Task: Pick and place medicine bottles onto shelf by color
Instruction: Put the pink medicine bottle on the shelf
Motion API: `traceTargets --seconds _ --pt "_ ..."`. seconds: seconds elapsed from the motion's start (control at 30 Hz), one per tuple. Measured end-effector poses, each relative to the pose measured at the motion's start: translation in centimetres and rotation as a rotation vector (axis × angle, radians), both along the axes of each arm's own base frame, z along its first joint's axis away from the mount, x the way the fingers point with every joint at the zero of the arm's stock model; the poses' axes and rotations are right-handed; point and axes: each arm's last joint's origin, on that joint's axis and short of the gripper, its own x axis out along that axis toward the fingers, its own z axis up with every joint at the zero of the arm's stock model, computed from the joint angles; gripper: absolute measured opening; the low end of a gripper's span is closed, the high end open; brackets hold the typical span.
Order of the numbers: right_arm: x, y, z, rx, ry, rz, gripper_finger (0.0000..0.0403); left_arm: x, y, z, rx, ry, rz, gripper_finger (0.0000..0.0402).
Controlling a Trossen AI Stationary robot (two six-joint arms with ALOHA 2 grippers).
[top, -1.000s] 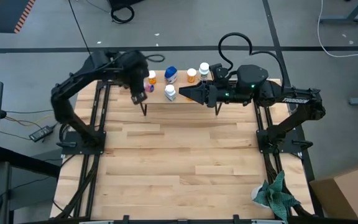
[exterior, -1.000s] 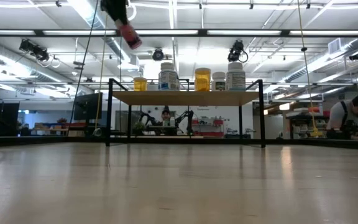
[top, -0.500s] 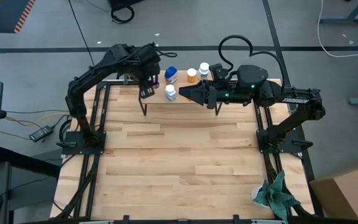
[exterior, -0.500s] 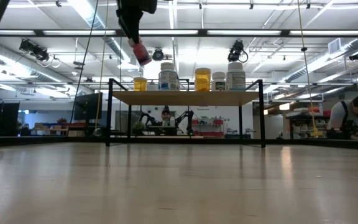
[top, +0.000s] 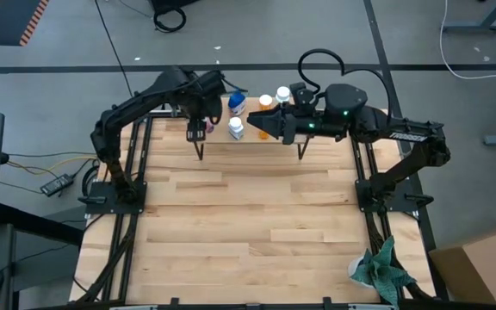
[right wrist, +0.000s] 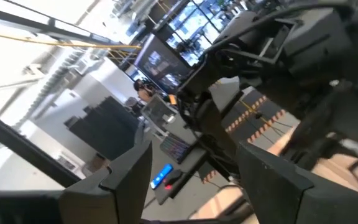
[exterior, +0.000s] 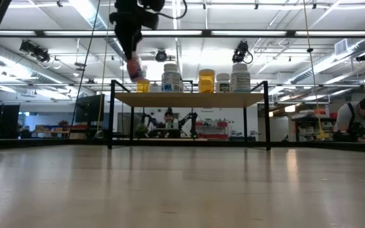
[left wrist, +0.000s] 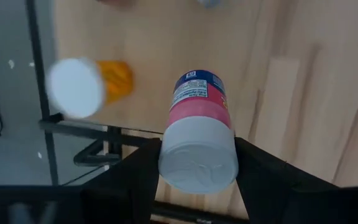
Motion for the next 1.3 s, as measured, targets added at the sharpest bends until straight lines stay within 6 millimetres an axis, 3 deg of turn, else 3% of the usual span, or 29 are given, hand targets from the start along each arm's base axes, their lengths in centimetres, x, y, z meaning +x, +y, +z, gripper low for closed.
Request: traceTargets --seconds 0.17,0.4,1.3 --pt "0.0 -0.2 -0.3 -0.007 0.032 -0.006 0.0241 0.4 -0.7 -1.7 -0.027 0.083 -0.115 0.0190" --pt "0.0 -0.4 -0.3 -0.016 0.032 -0.012 0.0241 0.8 -1.4 -2.0 0.000 0.138 -0.264 0.0193" --pt "0.0 -0.5 -0.4 -0.013 0.041 -0.008 0.0241 2.5 -0.5 -3.8 0.029 0.176 -0.262 0.0201"
